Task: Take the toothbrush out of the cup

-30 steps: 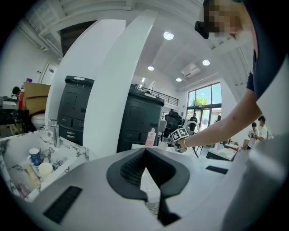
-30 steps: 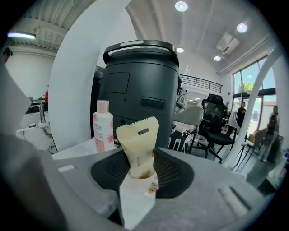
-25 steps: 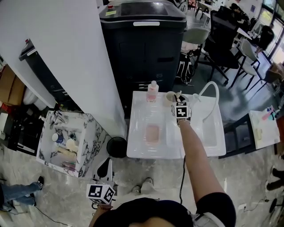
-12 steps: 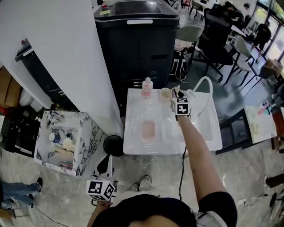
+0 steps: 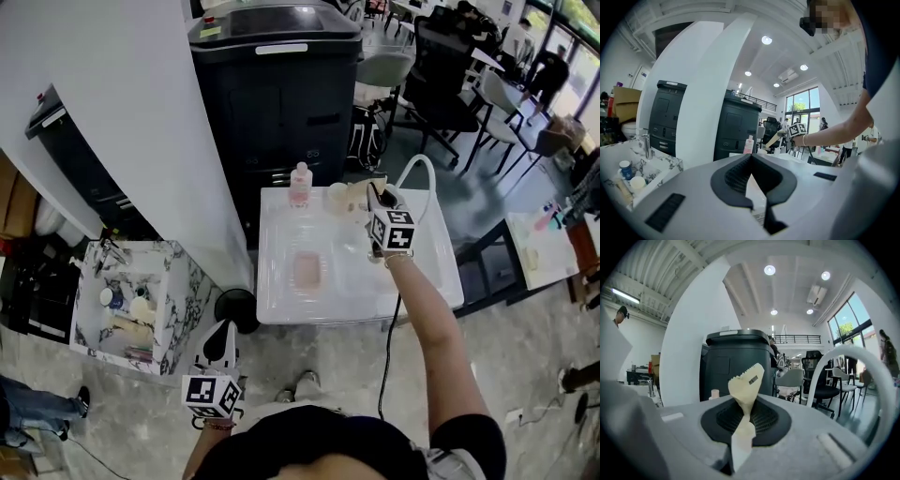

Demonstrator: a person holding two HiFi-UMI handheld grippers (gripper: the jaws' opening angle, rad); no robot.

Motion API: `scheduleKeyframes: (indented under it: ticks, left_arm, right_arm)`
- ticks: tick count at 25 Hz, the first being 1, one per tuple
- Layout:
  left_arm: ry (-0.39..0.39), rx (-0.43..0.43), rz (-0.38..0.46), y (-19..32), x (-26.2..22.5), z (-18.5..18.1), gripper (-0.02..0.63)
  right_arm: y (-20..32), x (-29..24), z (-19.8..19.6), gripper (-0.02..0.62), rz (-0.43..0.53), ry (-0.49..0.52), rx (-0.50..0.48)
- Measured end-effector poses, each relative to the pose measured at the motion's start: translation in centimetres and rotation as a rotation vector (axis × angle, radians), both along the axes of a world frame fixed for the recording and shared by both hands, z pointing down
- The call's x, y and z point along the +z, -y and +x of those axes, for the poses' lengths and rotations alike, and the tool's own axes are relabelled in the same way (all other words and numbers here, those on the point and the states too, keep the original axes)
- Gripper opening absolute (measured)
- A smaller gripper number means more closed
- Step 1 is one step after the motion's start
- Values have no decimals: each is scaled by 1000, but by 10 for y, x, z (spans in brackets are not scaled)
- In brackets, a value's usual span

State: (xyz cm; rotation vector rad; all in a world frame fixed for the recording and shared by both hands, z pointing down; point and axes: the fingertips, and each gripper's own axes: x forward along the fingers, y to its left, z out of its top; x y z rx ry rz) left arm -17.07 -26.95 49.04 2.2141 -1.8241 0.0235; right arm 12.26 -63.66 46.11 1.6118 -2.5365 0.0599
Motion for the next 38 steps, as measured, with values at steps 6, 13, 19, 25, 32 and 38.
scheduleKeyframes:
  ticks: [6, 13, 19, 25, 32, 38]
  left_arm:
    - [10, 22, 18, 8, 0, -1, 3]
    - [-2, 74, 40, 14, -5, 13, 3]
    - [2, 106, 47, 15, -7, 20, 3]
    - [19, 111, 43, 8, -6, 17, 3]
    - [84, 105, 72, 4, -11, 10, 3]
    - [83, 95, 90, 5, -18, 7, 3]
  right_arm:
    - [-65, -49, 6, 37, 108, 62, -49]
    - [-149, -95, 9, 37, 220, 100, -70]
    - [-219, -125, 8, 37, 347, 79, -88]
    - [-280, -134, 7, 37, 411, 42, -70]
    - [-328, -123, 11, 37, 383, 56, -31]
    - [-356, -101, 17, 37, 308, 83, 15]
